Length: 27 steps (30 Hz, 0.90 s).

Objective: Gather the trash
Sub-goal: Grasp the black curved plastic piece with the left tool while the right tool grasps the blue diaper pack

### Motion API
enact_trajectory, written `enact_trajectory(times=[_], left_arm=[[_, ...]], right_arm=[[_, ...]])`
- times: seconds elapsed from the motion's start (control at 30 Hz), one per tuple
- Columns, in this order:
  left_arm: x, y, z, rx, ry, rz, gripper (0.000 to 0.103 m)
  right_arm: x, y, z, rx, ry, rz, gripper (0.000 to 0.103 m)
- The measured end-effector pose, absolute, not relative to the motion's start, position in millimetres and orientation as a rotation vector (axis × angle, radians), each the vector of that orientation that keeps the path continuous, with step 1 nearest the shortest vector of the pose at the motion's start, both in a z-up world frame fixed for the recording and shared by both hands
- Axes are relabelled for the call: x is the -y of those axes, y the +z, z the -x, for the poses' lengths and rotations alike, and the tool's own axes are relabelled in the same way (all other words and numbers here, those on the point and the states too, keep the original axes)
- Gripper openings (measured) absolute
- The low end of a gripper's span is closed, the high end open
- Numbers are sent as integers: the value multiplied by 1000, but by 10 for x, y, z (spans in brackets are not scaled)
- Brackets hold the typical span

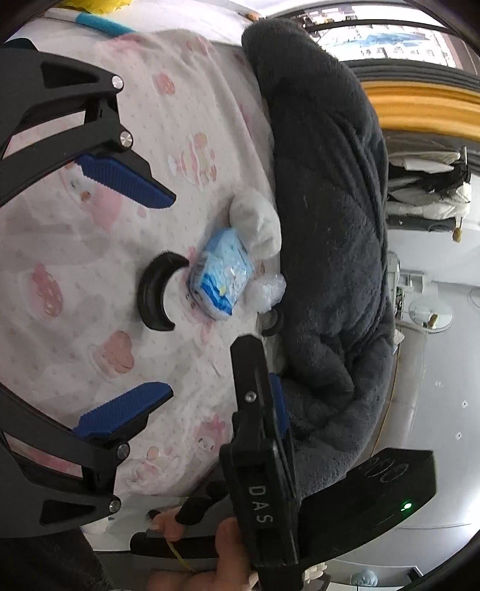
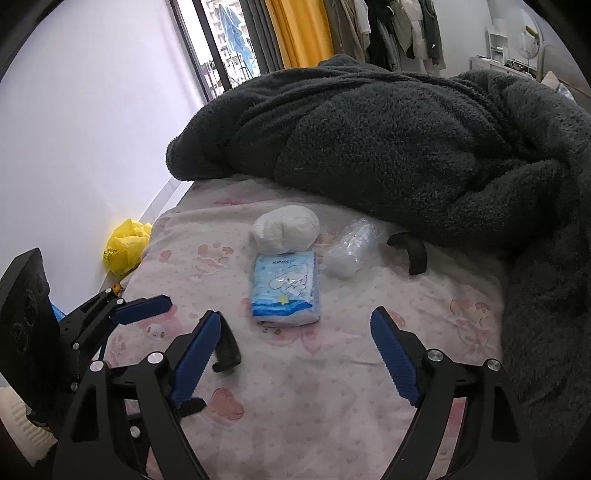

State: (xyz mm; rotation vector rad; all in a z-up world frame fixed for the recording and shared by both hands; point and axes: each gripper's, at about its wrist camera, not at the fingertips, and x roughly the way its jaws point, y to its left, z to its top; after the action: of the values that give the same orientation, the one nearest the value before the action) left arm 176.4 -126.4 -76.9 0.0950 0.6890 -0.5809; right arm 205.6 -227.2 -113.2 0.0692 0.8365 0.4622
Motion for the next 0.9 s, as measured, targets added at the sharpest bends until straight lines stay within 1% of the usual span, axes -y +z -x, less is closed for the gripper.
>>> enact_trajectory(times=[0.1,0.13,0.17,0.2,0.23,0.27,0.3,0.37,0.4,0.43,0.63,0.67,0.7,0.73,0.9], left_arm=[[1365,-817,-1827,-706,-591,-115,96],[1388,-827,-1835,-708,-595,-120,93],[1406,-838,-1841,-711,-602,-124,86],[1437,-858,-1855,-723,-610,-135,81],[1461,-877,-1869,-732,-613,-142,74],[1482,-905,-1885,-745,-617,-148,70],[1491,-927,-1900,-756,-623,-150,68],[1500,-960,-1924,-777,-632,-148,57],[1492,-964,-1936,-781,-633,-141,54],[1482,-964,-1947,-784,-632,-135,47],[1355,-905,-1968,-766,-605,-101,44],[1332,-903,-1963,-765,-602,-102,40],[1321,-904,-1969,-767,-602,-101,30],[1311,-906,-1974,-773,-600,-104,23],[1203,-891,-1976,-776,-584,-108,23]], right_arm=[[2279,-1145,-2111,-841,465,-72,84],[2277,-1156,-2134,-844,465,-71,84],[2275,-1166,-2152,-847,465,-70,84],[2273,-1182,-2174,-851,467,-71,84],[2271,-1204,-2194,-856,470,-71,84],[2272,-1227,-2214,-861,472,-71,84],[2273,-1255,-2241,-868,474,-74,84],[2276,-1298,-2284,-880,480,-85,84],[2274,-1313,-2300,-883,482,-87,84],[2266,-1320,-2314,-885,485,-86,84],[2166,-1308,-2381,-889,495,-89,84],[2141,-1308,-2392,-890,495,-88,84],[2124,-1311,-2401,-891,495,-87,84],[2102,-1314,-2410,-892,494,-84,84],[1995,-1349,-2460,-905,490,-69,84]])
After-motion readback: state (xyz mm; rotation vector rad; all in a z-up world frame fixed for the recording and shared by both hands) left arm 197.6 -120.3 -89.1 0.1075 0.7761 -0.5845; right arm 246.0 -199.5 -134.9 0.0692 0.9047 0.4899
